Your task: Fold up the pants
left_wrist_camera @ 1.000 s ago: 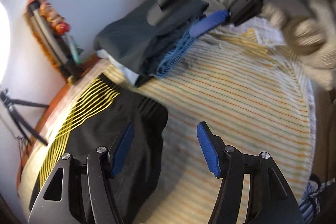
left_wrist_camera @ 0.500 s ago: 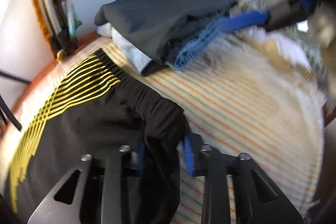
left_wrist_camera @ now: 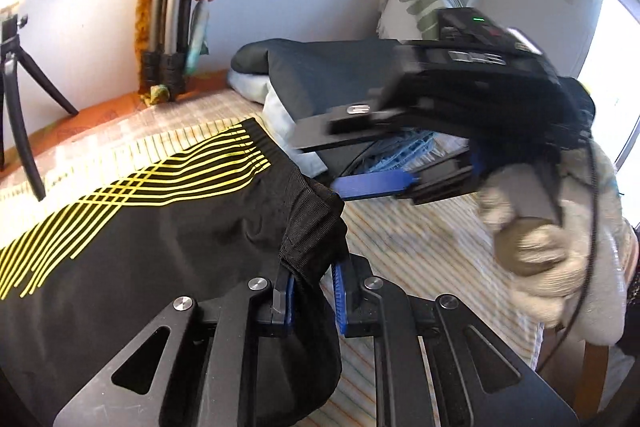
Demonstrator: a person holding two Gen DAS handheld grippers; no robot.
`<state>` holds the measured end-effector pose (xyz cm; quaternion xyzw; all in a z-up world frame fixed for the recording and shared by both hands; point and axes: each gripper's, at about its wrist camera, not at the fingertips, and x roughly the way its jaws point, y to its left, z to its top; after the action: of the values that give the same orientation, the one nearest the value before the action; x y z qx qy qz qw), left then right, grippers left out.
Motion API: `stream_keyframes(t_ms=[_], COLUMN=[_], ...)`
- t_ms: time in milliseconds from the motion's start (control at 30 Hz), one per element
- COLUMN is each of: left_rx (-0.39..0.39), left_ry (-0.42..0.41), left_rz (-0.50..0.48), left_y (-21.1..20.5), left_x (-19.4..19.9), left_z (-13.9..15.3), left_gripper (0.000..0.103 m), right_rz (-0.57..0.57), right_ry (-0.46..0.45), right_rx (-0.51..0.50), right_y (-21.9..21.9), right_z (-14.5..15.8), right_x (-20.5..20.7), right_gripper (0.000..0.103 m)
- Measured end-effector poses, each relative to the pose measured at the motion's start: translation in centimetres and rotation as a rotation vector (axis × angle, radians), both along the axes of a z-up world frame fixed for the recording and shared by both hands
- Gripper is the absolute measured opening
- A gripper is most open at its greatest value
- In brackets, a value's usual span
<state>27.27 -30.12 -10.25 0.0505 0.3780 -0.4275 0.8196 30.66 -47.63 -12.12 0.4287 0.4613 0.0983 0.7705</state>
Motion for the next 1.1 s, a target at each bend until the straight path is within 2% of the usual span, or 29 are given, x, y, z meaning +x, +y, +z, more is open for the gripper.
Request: stream_keyframes(t_ms=[167,433,500,567,667,867,1100], left_rx=[-0.021,-0.042,-0.036,-0.045,-0.074,-0.135,-0.196], left_ry=[-0.022,-0.017,-0.031,-0.03,-0.034,-0.054,-0.078], left_rz=[0.009,0.028,0.027,0.03,0.049,0.104,0.213], left_y=[0.7,1.7,1.8,2.1,3.0,6.0,12.0], left_x=[0.0,0.5,0.1,-0.1,-0.5,-1.9,-3.6], left_z=[0.8,1.2,1.4,1.6,2.1,3.8,5.3], left_gripper=[0.013,0.013,0.013,0.013,0.013,0.013,0.013], right_rz=[-0.026,-0.036,-0.036,-0.038,-0.037,0.036,0.149], right_ry=[0.049,0.071,0.062,0.037,-0.022,-0.097,-0.139], right_rx=[0.012,0.027,0.021,-0.02,-0.061,-0.128,-0.178], right_y=[1.0,2.6,3.0,3.4,3.9,7.1,13.1], right_z=[-1.4,-2.7,-2.6,-1.8,0.1,4.1,7.3], right_x=[2.2,4.6,4.9,4.9,4.5,4.6,5.3], right_gripper=[0.07,0.07,0.054,0.033,0.018,0.014,0.014])
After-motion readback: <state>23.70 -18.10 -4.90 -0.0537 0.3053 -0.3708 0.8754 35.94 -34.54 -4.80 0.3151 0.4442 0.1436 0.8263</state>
